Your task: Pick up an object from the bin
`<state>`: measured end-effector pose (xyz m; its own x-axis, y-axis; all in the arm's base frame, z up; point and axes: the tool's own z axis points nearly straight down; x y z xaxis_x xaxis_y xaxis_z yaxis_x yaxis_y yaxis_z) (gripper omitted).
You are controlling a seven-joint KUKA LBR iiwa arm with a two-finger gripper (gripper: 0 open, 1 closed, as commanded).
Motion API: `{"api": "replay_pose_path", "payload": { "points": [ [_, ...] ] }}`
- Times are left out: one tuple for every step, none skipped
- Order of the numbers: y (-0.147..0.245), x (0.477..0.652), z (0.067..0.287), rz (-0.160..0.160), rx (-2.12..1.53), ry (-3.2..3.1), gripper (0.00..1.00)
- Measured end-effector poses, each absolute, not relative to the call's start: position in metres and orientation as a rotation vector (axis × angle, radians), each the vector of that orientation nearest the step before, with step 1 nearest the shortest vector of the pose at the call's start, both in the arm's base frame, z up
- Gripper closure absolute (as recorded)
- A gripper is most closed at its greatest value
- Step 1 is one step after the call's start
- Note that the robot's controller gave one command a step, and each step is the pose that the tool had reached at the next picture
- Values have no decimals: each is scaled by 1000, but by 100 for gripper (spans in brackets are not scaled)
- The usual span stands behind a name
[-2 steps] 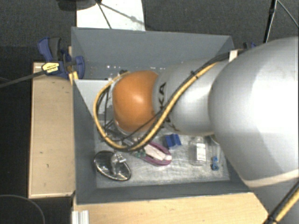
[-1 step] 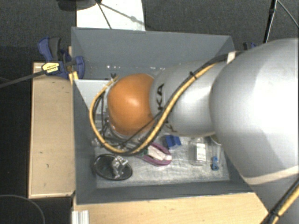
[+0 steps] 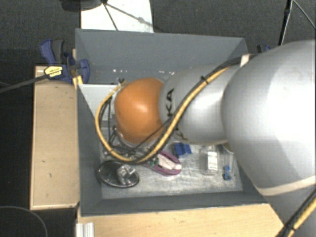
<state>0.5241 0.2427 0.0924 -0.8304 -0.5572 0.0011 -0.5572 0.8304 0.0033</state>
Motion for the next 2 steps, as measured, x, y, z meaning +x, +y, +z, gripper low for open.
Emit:
{"api": "replay_pose_path", "payload": {
  "points": [
    [235,497,197,-1,1446,-2797,100],
    [249,486,260,0,2098,-2348,100]
  ]
}}
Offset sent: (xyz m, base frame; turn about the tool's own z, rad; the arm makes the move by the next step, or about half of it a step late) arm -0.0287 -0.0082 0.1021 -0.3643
